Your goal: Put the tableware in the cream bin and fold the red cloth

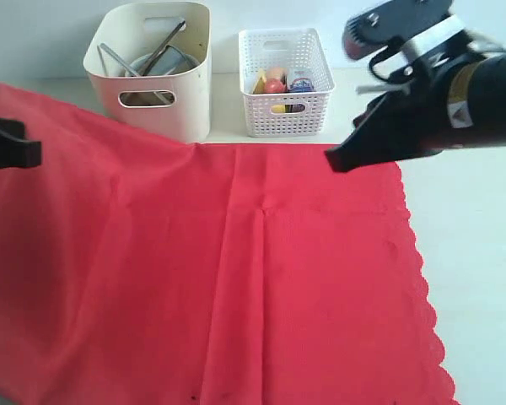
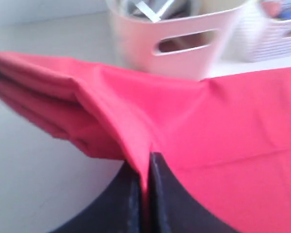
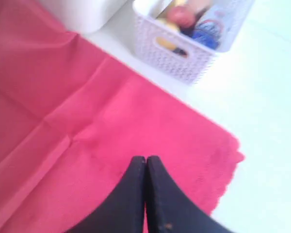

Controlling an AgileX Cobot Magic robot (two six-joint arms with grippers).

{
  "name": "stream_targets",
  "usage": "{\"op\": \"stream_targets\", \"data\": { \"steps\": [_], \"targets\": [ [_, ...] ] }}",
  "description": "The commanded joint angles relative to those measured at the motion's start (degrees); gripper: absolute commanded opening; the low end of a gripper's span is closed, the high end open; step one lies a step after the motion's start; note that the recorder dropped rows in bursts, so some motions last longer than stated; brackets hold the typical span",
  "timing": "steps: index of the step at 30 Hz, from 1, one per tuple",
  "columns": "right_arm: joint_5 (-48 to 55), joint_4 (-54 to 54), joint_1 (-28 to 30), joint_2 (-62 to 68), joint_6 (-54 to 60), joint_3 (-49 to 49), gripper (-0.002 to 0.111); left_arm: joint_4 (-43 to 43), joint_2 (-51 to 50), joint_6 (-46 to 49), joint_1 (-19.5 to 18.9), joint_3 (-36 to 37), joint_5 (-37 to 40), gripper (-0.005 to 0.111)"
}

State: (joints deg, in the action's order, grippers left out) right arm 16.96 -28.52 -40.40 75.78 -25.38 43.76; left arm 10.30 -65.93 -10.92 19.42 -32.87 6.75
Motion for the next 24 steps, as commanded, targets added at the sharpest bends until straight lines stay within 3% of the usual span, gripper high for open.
{"op": "stream_targets", "data": {
  "steps": [1,3,7,14,19,21,22,24],
  "targets": [
    [0.2,-13.3,3.6,-6.3,-15.7,-0.1,0.0,-0.7,0.1,-2.0,15.3,-4.1,1.1,0.001],
    [1.0,-16.6,4.7,-9.0,-21.0,-0.1,0.0,-0.7,-2.5,-2.3,21.7,-6.1,0.1,0.001],
    [2.8,-19.6,4.9,-11.8,-25.4,-0.1,0.0,-0.7,-11.2,-2.8,30.1,-11.8,-0.8,0.001],
    [4.6,-20.6,4.9,-12.3,-25.6,-0.1,0.0,-0.7,-39.0,-2.8,38.6,-31.8,-1.3,0.001],
    [5.7,-20.6,4.9,-12.3,-25.6,-0.1,0.0,-0.7,-47.6,-2.8,42.4,-38.2,-1.4,0.003],
    [5.7,-20.6,4.9,-12.3,-25.6,-0.1,0.0,-0.7,-48.5,-2.9,43.0,-39.5,-1.3,0.018],
    [5.7,-20.6,4.9,-12.3,-25.6,-0.1,0.0,-0.7,-48.6,-2.8,43.0,-39.7,-1.3,0.033],
    [5.7,-20.6,4.9,-12.3,-25.6,-0.1,0.0,-0.7,-48.3,-2.8,43.0,-39.7,-0.8,0.075]
  ]
}}
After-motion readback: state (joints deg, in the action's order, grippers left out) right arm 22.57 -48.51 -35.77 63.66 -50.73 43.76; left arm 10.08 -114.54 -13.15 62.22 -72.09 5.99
